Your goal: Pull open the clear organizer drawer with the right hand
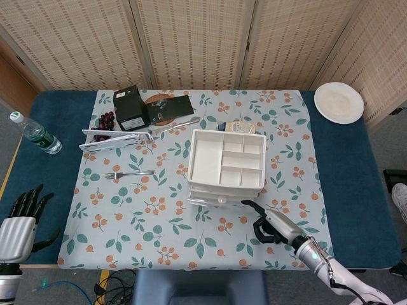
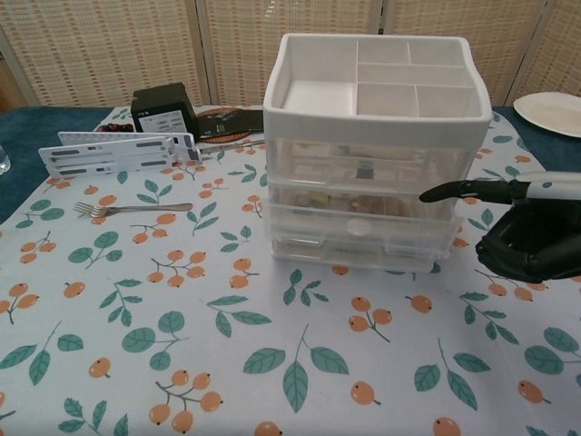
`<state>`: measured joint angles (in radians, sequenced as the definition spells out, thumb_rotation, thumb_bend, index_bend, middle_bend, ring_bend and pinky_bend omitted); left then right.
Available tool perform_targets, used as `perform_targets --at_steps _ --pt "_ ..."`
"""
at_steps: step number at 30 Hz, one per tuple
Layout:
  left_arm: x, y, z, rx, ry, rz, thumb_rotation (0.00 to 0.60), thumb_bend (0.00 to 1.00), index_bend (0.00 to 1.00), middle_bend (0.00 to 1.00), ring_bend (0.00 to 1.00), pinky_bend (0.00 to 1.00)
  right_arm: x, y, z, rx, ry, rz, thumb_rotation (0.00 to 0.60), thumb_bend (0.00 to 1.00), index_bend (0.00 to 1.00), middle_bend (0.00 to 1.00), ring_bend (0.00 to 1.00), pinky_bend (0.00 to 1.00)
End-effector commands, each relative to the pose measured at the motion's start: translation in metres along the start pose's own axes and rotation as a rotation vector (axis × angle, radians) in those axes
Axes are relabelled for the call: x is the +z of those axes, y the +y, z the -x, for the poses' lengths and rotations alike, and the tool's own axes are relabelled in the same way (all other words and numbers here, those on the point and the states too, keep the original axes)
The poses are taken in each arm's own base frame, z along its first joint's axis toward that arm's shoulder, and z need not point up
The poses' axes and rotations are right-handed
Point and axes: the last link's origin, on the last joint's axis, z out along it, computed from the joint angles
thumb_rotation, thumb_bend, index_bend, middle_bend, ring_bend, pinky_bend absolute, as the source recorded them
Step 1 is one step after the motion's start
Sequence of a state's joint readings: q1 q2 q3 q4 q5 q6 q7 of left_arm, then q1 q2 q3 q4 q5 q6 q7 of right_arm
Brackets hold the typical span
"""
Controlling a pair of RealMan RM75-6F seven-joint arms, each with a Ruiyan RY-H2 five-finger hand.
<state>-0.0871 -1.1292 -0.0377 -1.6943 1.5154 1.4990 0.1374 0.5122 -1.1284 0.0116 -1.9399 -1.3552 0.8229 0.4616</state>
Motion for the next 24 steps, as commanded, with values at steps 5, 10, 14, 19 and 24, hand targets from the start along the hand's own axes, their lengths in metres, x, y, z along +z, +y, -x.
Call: perform_targets --at_steps 5,10,14,19,24 --pt "0.000 0.000 0.001 0.000 -0.003 -0.001 0.600 0.25 0.14 0.00 0.04 0.07 0.012 0.003 -0.001 -0.016 -0.011 0.022 0.600 0.73 0.04 0.81 1.00 1.00" --pt "0.000 0.000 0.001 -0.001 -0.002 -0.003 0.600 0.25 0.14 0.00 0.04 0.07 0.017 0.004 -0.001 -0.026 -0.019 0.031 0.600 0.74 0.04 0.81 1.00 1.00" --pt "0.000 0.000 0.001 0.000 -0.003 -0.004 0.600 0.25 0.14 0.00 0.04 0.07 0.019 0.005 0.000 -0.033 -0.028 0.039 0.600 0.74 0.05 0.81 1.00 1.00" --pt "-0.001 -0.001 0.001 0.001 -0.002 -0.005 0.600 0.25 0.14 0.00 0.04 0.07 0.019 0.004 0.001 -0.038 -0.038 0.040 0.600 0.74 0.11 0.81 1.00 1.00" --pt "-0.001 0.000 0.001 0.000 -0.002 -0.003 0.600 0.25 0.14 0.00 0.04 0.07 0.016 0.003 0.003 -0.041 -0.046 0.039 0.600 0.74 0.16 0.82 1.00 1.00"
